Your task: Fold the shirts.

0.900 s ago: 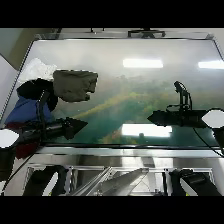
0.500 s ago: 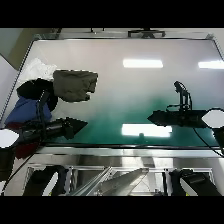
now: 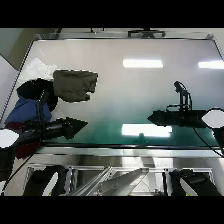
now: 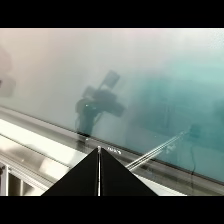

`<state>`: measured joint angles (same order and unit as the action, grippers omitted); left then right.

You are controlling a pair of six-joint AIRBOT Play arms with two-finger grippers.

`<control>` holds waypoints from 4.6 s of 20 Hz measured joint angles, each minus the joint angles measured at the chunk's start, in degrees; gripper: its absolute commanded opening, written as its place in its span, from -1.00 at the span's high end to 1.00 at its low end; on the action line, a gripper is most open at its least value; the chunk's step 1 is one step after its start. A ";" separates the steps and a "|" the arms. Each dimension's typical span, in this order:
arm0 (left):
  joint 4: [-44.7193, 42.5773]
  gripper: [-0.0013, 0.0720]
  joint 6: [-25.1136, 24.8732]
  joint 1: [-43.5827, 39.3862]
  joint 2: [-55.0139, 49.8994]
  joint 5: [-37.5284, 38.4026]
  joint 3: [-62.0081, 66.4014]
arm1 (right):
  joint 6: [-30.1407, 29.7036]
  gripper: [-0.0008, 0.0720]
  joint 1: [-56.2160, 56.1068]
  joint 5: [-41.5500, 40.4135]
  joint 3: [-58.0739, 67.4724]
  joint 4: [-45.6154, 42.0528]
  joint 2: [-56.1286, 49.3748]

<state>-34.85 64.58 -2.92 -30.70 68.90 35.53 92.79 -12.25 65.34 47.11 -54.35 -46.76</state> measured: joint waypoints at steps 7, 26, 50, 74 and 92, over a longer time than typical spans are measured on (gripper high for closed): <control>-1.79 -0.25 -0.15 0.04 -0.42 -6.91 0.11 | -0.02 0.89 0.00 -0.83 0.00 0.04 -0.02; -19.65 -0.95 1.33 18.91 -65.90 -10.36 37.64 | 0.00 -0.49 0.07 -8.33 0.00 -6.25 -8.31; 12.46 0.91 -0.09 -7.02 -46.40 13.16 56.61 | -3.78 -0.22 13.33 -2.80 1.68 -6.56 -10.29; -4.66 -0.96 -4.52 7.15 -62.31 7.19 38.49 | -4.57 -0.69 8.20 -3.76 -8.76 -1.68 -13.90; -4.61 0.97 -3.96 1.95 -89.33 10.19 65.70 | -9.86 0.90 -7.37 -15.76 -10.10 7.04 -28.11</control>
<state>-39.46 60.62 -0.97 -120.03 79.09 101.23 82.94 -19.62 49.58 37.01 -47.31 -74.87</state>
